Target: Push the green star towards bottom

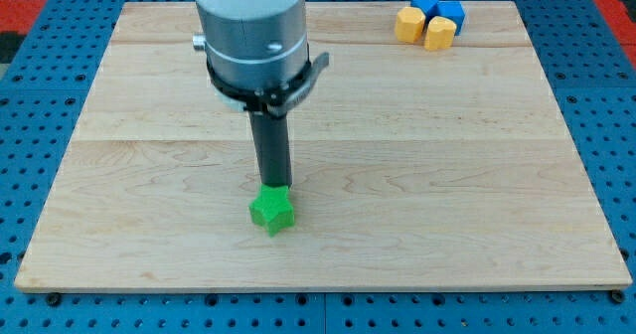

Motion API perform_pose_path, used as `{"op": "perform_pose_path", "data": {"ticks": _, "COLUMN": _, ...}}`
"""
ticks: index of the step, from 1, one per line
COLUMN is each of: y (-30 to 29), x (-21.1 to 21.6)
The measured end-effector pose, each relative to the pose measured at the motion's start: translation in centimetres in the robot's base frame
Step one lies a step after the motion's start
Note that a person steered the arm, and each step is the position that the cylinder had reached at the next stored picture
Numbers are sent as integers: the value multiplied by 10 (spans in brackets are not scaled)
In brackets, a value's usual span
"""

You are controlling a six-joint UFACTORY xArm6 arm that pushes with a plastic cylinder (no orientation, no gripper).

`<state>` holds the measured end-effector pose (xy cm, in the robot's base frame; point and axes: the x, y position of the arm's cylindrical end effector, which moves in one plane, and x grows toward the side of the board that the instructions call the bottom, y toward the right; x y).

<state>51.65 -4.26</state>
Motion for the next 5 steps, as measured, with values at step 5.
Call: {"op": "perform_pose_path", "data": {"ticks": 5, "y": 5, "x": -315}}
